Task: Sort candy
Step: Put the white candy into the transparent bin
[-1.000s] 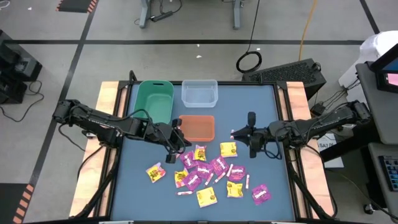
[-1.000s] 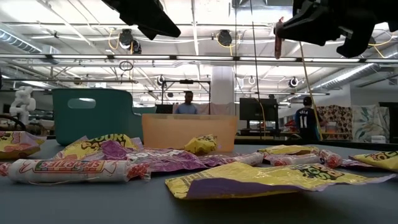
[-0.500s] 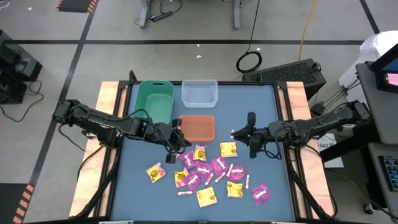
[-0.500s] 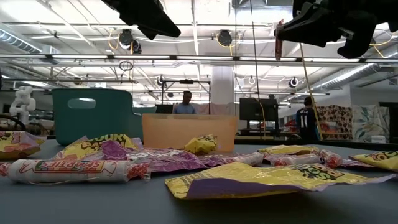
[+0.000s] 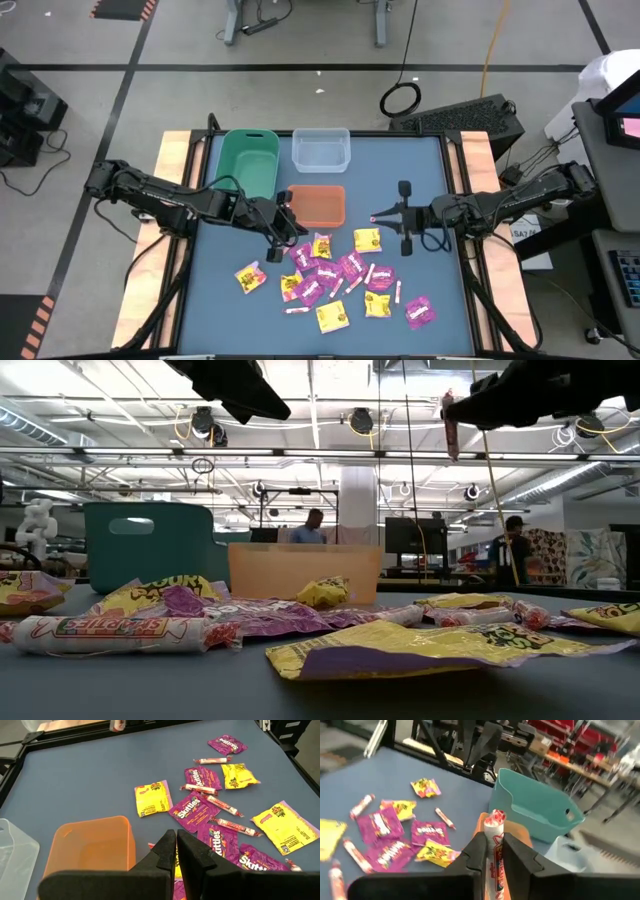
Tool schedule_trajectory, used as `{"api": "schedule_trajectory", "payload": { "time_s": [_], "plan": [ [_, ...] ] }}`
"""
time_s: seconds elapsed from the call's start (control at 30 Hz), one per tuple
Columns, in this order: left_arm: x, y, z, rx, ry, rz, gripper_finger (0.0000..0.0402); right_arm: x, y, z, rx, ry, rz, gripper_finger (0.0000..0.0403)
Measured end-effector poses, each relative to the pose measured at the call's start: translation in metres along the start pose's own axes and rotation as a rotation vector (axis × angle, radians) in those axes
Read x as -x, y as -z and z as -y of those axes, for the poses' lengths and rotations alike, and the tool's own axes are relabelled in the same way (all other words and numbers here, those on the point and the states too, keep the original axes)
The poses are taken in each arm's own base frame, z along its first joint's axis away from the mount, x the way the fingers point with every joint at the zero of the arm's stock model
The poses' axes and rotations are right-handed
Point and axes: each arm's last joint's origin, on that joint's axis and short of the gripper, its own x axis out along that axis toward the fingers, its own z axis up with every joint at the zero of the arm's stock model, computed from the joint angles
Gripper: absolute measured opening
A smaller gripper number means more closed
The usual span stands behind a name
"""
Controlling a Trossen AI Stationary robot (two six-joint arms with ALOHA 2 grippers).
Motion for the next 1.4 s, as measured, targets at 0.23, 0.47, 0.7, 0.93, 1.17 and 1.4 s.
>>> {"api": "schedule_trajectory", "payload": {
  "time_s": [0.23,0.47,0.7,0.93,1.17,1.4],
  "plan": [
    [0.0000,0.0000,-0.0001,0.001,0.000,0.000,0.0025,0.0000,-0.0006,0.0002,-0.286,0.001,0.006,0.0039],
    [0.0000,0.0000,0.0000,0.002,0.000,0.000,0.0025,-0.0001,-0.0014,0.0004,-0.519,0.000,0.015,0.0049],
    [0.0000,0.0000,-0.0001,0.002,0.000,0.000,0.0025,0.0000,-0.0015,0.0004,-0.705,-0.002,0.015,0.0064],
    [0.0000,0.0001,-0.0001,0.002,0.000,-0.001,0.0025,-0.0001,-0.0014,0.0003,-0.758,-0.002,0.015,0.0065],
    [0.0000,0.0003,-0.0001,0.002,0.000,-0.003,0.0025,0.0000,-0.0014,0.0004,-0.701,0.000,0.015,0.0065],
    [0.0000,0.0003,0.0000,0.002,0.000,-0.003,0.0025,-0.0021,0.0008,0.0016,-0.657,0.081,0.008,0.0062]
  ]
}}
